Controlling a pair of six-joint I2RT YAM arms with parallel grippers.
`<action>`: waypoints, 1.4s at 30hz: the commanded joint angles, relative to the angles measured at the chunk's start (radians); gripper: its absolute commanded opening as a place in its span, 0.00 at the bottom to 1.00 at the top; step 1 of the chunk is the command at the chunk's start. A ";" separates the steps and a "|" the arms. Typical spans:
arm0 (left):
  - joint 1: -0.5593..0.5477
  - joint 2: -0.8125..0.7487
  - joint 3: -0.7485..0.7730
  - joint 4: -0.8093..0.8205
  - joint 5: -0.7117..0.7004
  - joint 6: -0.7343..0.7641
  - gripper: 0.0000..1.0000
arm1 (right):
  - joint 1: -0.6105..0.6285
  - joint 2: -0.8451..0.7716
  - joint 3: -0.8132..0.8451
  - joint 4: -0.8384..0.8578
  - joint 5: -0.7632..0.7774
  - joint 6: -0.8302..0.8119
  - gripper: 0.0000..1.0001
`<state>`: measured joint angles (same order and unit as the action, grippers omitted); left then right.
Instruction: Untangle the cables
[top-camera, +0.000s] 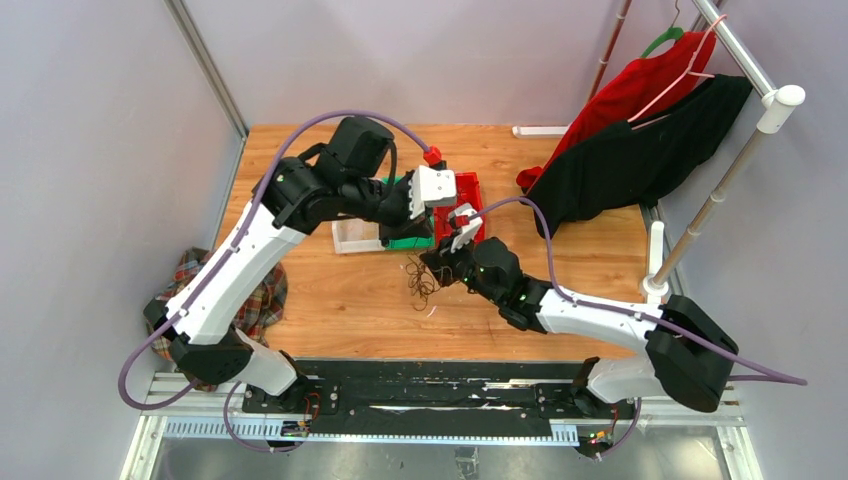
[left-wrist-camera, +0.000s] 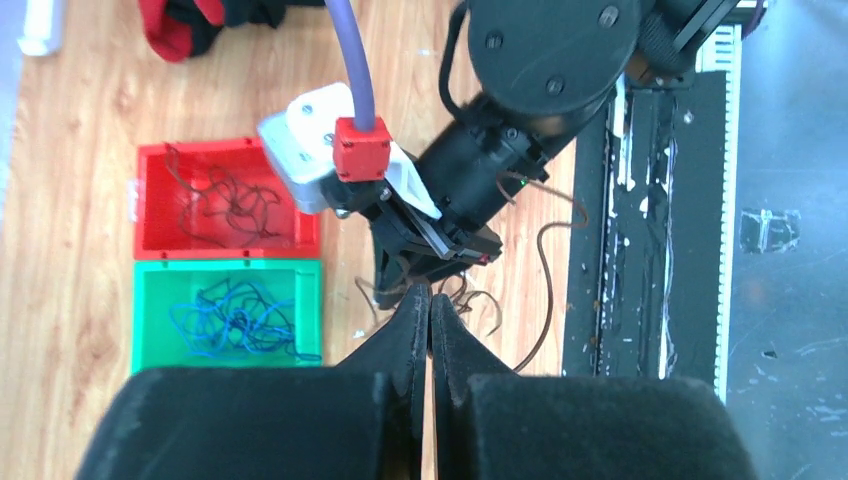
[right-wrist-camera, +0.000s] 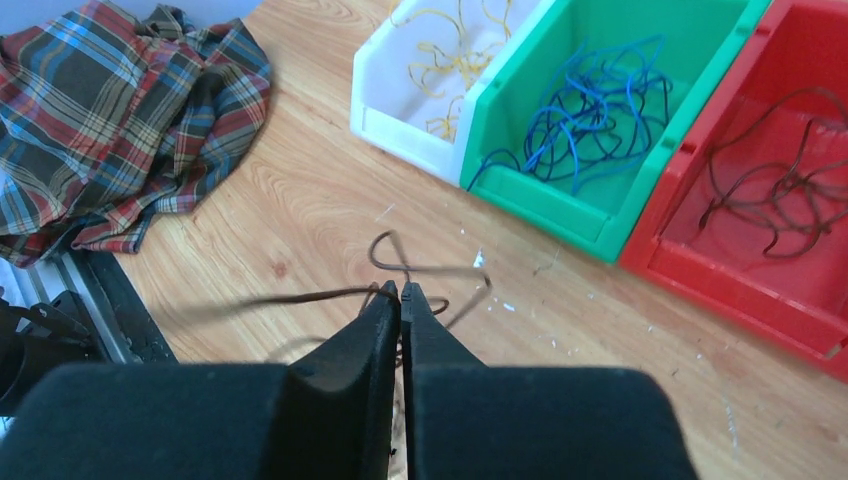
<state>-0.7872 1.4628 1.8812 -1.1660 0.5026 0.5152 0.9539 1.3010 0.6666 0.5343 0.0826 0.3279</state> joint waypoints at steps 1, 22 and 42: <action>-0.009 -0.043 0.109 -0.023 0.043 -0.021 0.00 | 0.012 0.020 -0.064 0.070 0.032 0.049 0.01; -0.009 -0.075 0.247 -0.022 0.024 -0.030 0.00 | 0.013 -0.240 -0.173 -0.037 0.043 0.021 0.59; -0.009 -0.064 0.292 -0.021 0.026 -0.034 0.00 | 0.031 -0.170 0.020 -0.012 -0.174 -0.048 0.58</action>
<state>-0.7879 1.3983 2.1380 -1.2098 0.5156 0.4892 0.9543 1.1107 0.6430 0.4755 -0.0444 0.2775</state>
